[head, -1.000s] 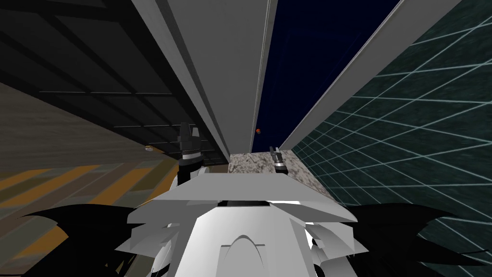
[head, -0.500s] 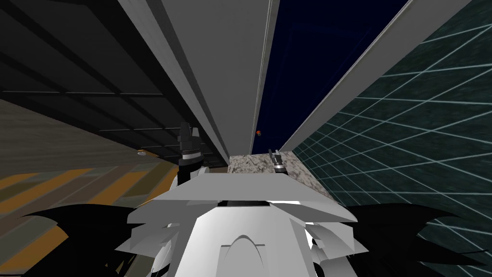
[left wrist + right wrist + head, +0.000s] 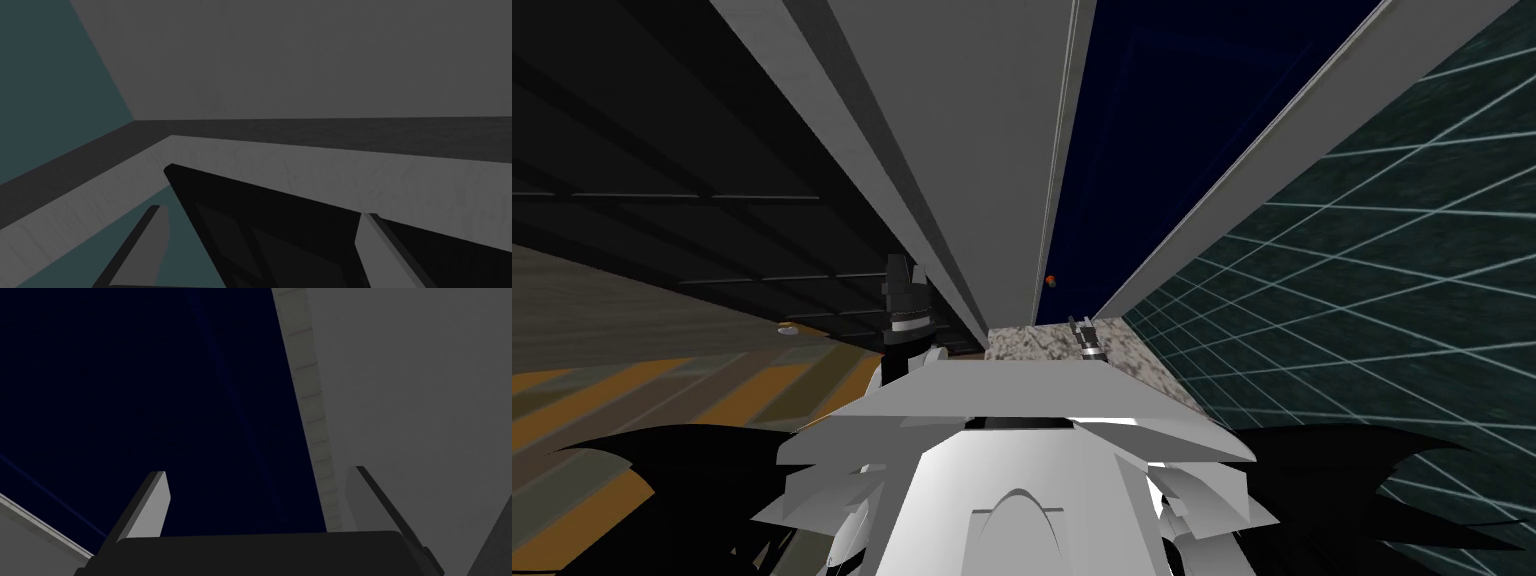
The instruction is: Pull the door open
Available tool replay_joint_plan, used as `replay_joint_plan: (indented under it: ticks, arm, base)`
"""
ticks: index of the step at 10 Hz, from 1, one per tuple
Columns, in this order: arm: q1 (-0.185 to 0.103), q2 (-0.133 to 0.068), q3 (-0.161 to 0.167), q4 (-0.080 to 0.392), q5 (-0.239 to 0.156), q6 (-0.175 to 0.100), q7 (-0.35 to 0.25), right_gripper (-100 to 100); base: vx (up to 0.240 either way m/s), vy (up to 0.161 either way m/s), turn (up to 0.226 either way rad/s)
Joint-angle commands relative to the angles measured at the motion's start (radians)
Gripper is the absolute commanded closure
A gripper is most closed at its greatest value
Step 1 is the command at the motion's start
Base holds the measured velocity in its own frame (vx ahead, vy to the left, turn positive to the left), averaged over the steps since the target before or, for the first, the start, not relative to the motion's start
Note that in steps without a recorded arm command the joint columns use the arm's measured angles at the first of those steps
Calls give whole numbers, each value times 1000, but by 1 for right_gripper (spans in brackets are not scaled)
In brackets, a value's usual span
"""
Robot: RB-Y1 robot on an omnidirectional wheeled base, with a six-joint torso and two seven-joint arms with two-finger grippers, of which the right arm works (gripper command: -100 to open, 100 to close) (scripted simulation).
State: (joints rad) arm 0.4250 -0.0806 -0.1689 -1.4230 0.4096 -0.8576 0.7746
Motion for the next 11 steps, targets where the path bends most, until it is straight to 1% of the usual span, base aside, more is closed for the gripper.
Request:
replay_joint_plan:
  ticks: [1, 2, 3, 5, 7, 9, 11]
  arm:
    - [4, 3, -7, 23, 18, -11, 29, -100]
    - [3, 4, -11, 38, 26, -16, 42, -100]
    - [2, 7, -18, 65, 40, -26, 66, -100]
    - [0, 10, -25, 92, 55, -37, 91, -100]
    - [-4, 18, -38, 142, 82, -55, 136, -100]
    - [-5, 21, -44, 165, 94, -64, 157, -100]
    - [-8, 29, -55, 207, 117, -80, 194, -100]
  base:
    - [131, 7, -9]
    - [115, -5, -8]
    - [143, 2, -5]
    - [130, 2, -7]
    - [164, 12, -8]
    - [137, 8, -3]
    - [169, -4, -6]
